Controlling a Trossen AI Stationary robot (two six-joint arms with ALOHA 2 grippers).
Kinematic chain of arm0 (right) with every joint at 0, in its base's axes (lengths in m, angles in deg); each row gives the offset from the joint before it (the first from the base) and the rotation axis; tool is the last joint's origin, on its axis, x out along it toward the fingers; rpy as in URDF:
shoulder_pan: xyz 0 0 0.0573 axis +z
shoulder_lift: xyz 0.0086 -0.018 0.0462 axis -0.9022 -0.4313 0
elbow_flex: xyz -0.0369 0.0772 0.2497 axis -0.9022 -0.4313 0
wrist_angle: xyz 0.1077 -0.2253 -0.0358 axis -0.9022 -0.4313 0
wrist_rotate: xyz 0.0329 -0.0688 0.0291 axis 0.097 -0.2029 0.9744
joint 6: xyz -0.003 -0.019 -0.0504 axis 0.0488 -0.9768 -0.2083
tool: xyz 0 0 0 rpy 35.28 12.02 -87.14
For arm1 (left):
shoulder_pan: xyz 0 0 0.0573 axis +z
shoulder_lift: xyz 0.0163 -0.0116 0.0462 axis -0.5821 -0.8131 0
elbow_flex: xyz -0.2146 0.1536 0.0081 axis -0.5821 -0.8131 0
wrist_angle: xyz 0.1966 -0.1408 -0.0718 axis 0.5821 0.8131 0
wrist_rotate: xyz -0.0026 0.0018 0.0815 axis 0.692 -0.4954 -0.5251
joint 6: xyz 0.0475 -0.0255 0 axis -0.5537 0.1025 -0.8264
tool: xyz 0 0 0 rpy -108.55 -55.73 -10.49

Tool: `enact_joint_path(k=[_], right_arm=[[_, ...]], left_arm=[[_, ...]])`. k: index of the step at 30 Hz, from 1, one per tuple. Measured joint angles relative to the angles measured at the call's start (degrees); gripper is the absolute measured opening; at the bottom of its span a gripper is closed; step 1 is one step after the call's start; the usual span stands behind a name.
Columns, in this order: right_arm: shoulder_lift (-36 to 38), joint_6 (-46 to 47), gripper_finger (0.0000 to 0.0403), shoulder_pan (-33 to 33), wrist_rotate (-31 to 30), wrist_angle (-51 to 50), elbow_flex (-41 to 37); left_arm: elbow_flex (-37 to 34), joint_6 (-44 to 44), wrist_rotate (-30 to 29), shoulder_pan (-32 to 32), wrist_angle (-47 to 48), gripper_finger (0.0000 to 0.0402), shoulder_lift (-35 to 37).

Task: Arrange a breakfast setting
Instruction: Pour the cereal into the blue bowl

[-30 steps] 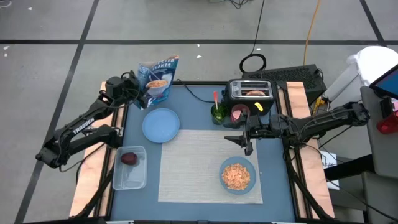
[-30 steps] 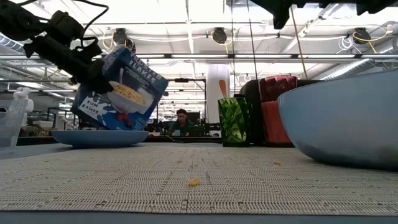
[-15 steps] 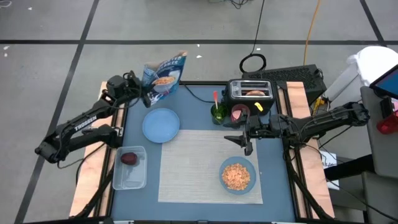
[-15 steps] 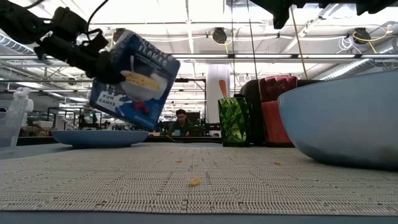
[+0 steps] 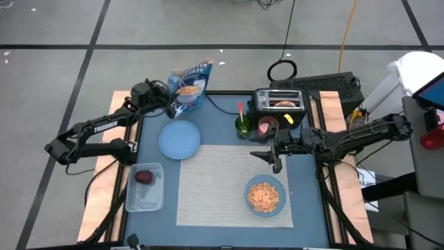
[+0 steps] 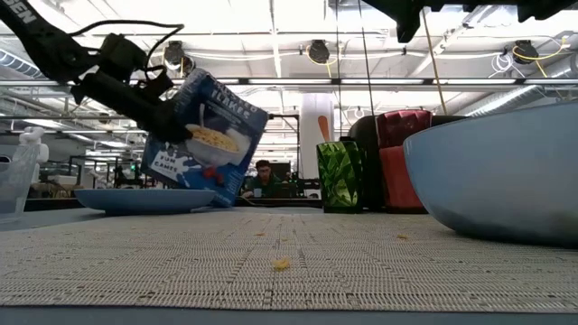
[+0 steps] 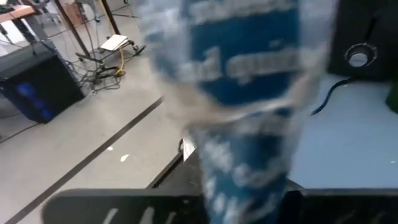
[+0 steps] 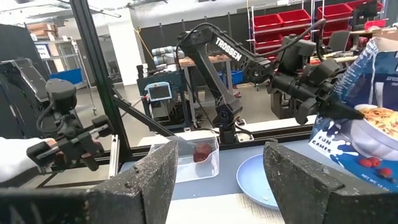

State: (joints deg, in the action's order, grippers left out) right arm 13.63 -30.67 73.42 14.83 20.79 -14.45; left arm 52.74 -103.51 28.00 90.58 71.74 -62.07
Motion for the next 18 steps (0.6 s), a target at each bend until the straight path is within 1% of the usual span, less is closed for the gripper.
enact_joint_path(k=[5,10,18], right_arm=[[0.0,0.0,0.0226,0.0,0.02,0.01,0.0],[0.0,0.0,0.0226,0.0,0.04,0.0,0.0],[0.0,0.0,0.0226,0.0,0.04,-0.01,0.0]], left_arm=[[0.0,-0.23,-1.78,0.02,0.88,0.0059,0.04],[-0.1,0.13,-2.17,0.04,1.57,0.0095,0.02],[-0.34,4.47,-2.82,0.04,2.43,0.0176,-0.26]])
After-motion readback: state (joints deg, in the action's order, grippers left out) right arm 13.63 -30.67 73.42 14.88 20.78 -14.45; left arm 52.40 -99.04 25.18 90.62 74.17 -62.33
